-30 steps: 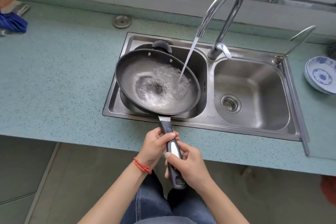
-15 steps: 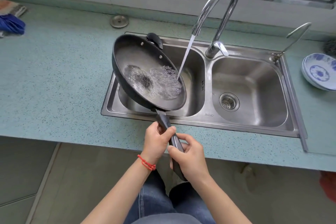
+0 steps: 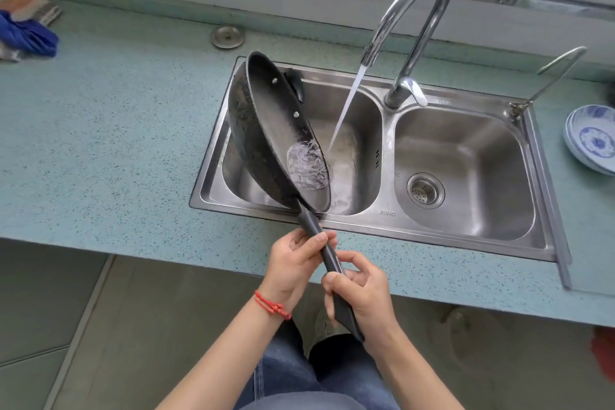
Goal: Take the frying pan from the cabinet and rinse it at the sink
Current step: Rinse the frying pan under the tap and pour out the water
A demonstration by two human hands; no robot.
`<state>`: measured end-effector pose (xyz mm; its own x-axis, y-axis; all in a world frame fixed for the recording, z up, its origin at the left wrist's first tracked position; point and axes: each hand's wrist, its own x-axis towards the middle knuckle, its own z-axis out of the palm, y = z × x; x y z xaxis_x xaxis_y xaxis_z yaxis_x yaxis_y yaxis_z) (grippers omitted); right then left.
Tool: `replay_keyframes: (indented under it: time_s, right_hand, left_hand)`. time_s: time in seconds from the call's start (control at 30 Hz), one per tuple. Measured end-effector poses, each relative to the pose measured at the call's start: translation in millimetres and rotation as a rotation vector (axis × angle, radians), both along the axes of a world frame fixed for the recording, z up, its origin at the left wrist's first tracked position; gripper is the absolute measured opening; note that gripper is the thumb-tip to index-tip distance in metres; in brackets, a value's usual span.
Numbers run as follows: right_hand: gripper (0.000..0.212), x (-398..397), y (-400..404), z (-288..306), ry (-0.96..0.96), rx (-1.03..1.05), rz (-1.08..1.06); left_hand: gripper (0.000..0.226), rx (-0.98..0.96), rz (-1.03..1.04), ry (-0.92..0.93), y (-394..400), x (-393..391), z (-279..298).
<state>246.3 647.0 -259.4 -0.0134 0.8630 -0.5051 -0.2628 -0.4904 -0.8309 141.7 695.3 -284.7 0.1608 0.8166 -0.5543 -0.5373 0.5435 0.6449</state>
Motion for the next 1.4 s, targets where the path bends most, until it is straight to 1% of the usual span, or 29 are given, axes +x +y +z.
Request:
replay_keyframes:
  time_s: [0.07, 0.13, 0.2, 0.27, 0.33, 0.43, 0.6, 0.8, 0.93, 1.0, 1.1, 1.13, 1.2, 1.23, 1.3, 1.4]
  right_hand:
    - [0.028, 1.7, 0.8, 0.4, 0.025, 0.008, -0.011]
    - [0.035, 3.4, 2.1, -0.2, 0.037, 0.016, -0.007]
    - [0.043, 6.3, 3.2, 0.6, 0.049, 0.033, 0.012]
    - [0.044, 10.5, 3.8, 1.8, 0.067, 0.045, 0.036]
    - [0.044, 15.6, 5.2, 3.4, 0.069, 0.055, 0.067]
    - [0.035, 21.6, 7.5, 4.7, 0.041, 0.07, 0.132]
    - [0.034, 23.2, 9.4, 6.5, 0.009, 0.078, 0.222]
    - [0.015, 17.8, 16.2, 9.4, -0.088, 0.051, 0.315]
    - [0.017, 15.1, 17.0, 8.2, -0.061, 0.032, 0.3]
    - [0.016, 14.9, 16.0, 8.3, -0.024, 0.038, 0.276]
    - [0.005, 10.5, 15.4, 12.0, 0.09, 0.051, 0.235]
    - [0.007, 8.1, 15.9, 13.1, 0.147, 0.041, 0.212]
    - [0.03, 3.7, 17.0, 13.5, 0.253, 0.011, 0.167]
    - [0.037, 1.9, 18.1, 13.1, 0.283, 0.006, 0.147]
    - [0.04, 0.1, 19.1, 13.0, 0.316, 0.012, 0.129]
    - [0.036, 1.0, 19.5, 13.8, 0.33, 0.023, 0.12]
  left_hand:
    - [0.016, -0.037, 0.009, -0.128, 3.6, -0.5, 3.8]
    - [0.021, -0.02, -0.015, -0.133, 6.7, -2.3, 9.0]
    - [0.015, 0.011, -0.043, -0.068, 8.6, -2.9, 14.2]
    - [0.008, 0.047, -0.047, -0.003, 8.9, -1.7, 17.6]
    - [0.007, 0.078, -0.037, 0.027, 8.9, 1.1, 20.7]
    - [0.009, 0.104, -0.024, 0.065, 8.9, 4.4, 24.8]
    - [0.01, 0.145, -0.033, 0.215, 7.8, 2.8, 21.1]
    - [0.012, 0.198, -0.031, 0.355, 9.7, 0.4, 15.3]
    - [0.014, 0.216, -0.027, 0.396, 10.0, 0.3, 12.8]
    - [0.014, 0.207, -0.013, 0.394, 10.9, 1.1, 14.5]
    - [0.015, 0.179, 0.021, 0.366, 13.5, 1.9, 14.9]
    - [0.015, 0.169, 0.027, 0.351, 14.3, 1.4, 14.5]
    - [0.016, 0.149, 0.028, 0.306, 15.8, -0.2, 14.2]
    - [0.015, 0.139, 0.025, 0.276, 16.8, -0.6, 14.4]
    - [0.012, 0.118, 0.016, 0.215, 18.1, 0.2, 17.1]
    - [0.01, 0.047, 0.03, 0.076, 19.0, 3.4, 21.1]
